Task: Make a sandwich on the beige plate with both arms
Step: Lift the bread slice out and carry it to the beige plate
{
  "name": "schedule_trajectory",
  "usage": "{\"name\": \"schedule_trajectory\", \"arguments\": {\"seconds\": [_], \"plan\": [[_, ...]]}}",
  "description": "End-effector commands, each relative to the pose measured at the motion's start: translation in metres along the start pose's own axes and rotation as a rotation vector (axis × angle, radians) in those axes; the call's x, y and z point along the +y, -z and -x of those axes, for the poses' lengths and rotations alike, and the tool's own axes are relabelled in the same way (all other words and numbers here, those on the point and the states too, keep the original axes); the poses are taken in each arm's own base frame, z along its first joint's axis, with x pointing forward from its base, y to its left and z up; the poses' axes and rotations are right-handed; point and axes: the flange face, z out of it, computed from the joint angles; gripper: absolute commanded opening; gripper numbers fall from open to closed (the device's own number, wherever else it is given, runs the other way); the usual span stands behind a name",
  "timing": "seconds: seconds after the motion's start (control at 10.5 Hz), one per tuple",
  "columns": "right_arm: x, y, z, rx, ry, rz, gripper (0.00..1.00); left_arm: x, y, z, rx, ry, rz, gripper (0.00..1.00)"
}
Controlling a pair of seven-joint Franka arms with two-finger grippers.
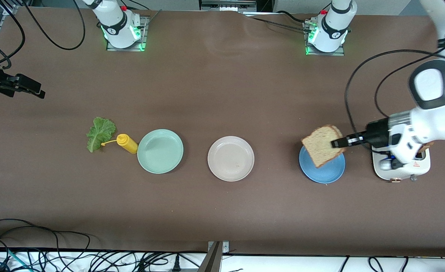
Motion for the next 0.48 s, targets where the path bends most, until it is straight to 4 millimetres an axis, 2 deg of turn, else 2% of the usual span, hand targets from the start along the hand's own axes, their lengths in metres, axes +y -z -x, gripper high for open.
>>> {"name": "schedule_trajectory", "arguments": {"seconds": [0.0, 0.29, 0.38], "plan": [[0.001, 0.004, 0.001, -0.004, 0.002, -0.02, 1.0, 0.026, -0.044, 0.004, 0.012, 0.06, 0.071, 0.0], [0.001, 0.004, 0.001, -0.004, 0.002, -0.02, 1.0, 0.06, -0.092, 0.014, 0.003, 0.162, 0.175, 0.0], [0.001, 0.004, 0.001, -0.004, 0.002, -0.02, 1.0, 0.07, -0.113, 0.02, -0.003, 0.171, 0.19, 0.0]]}}
